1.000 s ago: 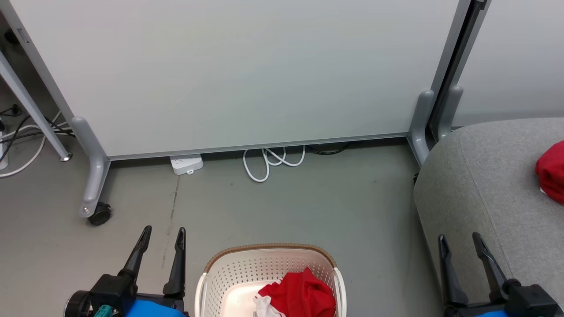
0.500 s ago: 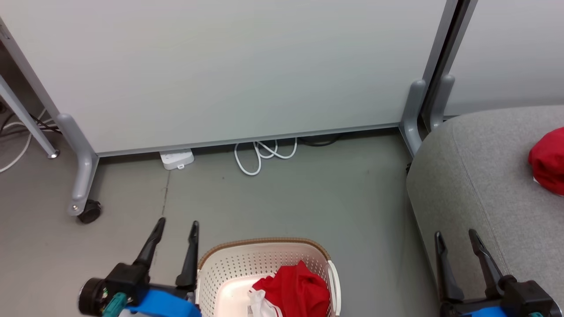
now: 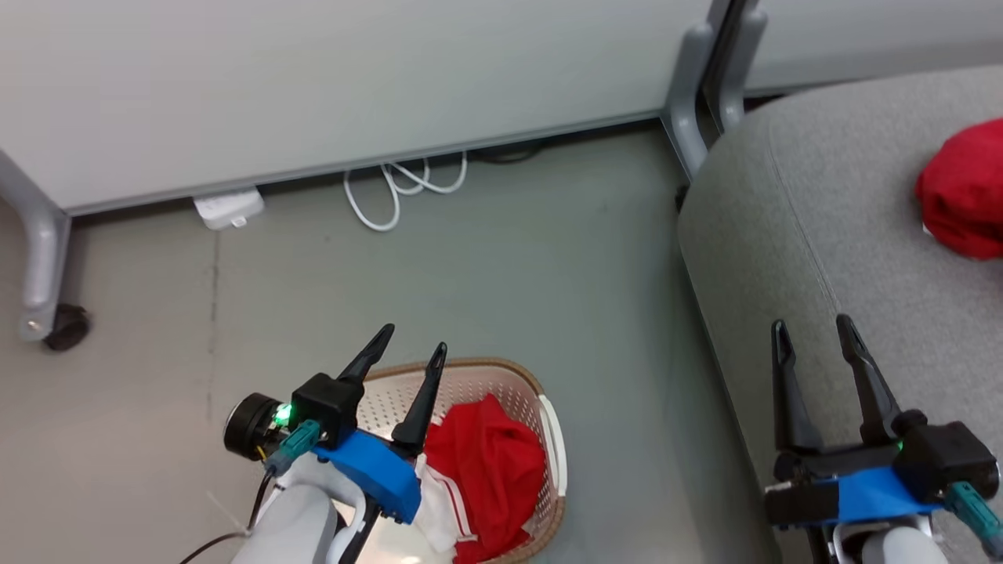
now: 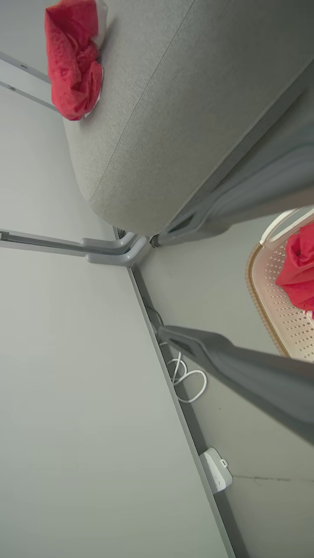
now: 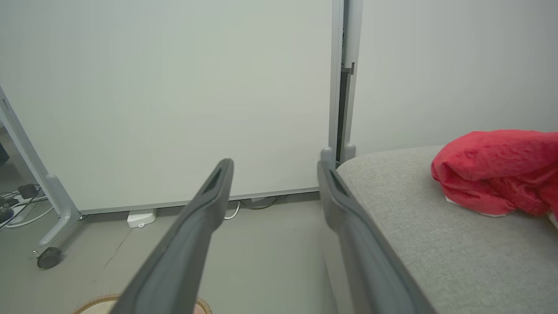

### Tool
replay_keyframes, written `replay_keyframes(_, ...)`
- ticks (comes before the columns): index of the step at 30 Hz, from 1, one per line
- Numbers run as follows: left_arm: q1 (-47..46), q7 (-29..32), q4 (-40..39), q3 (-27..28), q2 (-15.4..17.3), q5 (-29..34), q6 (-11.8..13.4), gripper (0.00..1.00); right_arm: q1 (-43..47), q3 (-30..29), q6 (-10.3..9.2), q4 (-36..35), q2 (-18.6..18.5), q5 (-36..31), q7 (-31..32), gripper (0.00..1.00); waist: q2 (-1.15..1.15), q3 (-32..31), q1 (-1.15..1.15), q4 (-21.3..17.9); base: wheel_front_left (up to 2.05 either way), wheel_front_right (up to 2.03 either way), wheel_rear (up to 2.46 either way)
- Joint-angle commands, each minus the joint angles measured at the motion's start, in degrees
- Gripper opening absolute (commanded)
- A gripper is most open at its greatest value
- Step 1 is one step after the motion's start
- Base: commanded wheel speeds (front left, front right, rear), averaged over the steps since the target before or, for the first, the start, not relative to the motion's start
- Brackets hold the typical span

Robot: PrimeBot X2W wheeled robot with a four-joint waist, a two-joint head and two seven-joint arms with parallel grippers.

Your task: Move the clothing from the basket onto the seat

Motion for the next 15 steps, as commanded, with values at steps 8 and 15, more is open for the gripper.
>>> replay_keyframes(8,-8.07,-0.17,8.8,-8.08,2.69,-3.06,-0.18,1.0,-7.04,1.74,-0.05,-1.56,0.27,-0.13,0.0,1.0,0.0,10.68,-0.01,-6.88,0.0,0.0,0.0)
replay_keyframes(15,-14.34,-0.18,16.03,-14.72,4.13,-5.48,-0.12,1.0,-11.28,2.74,-0.06,-2.88,0.3,0.89,-0.01,1.0,0.0,17.49,-0.01,-8.96,0.0,0.0,0.0)
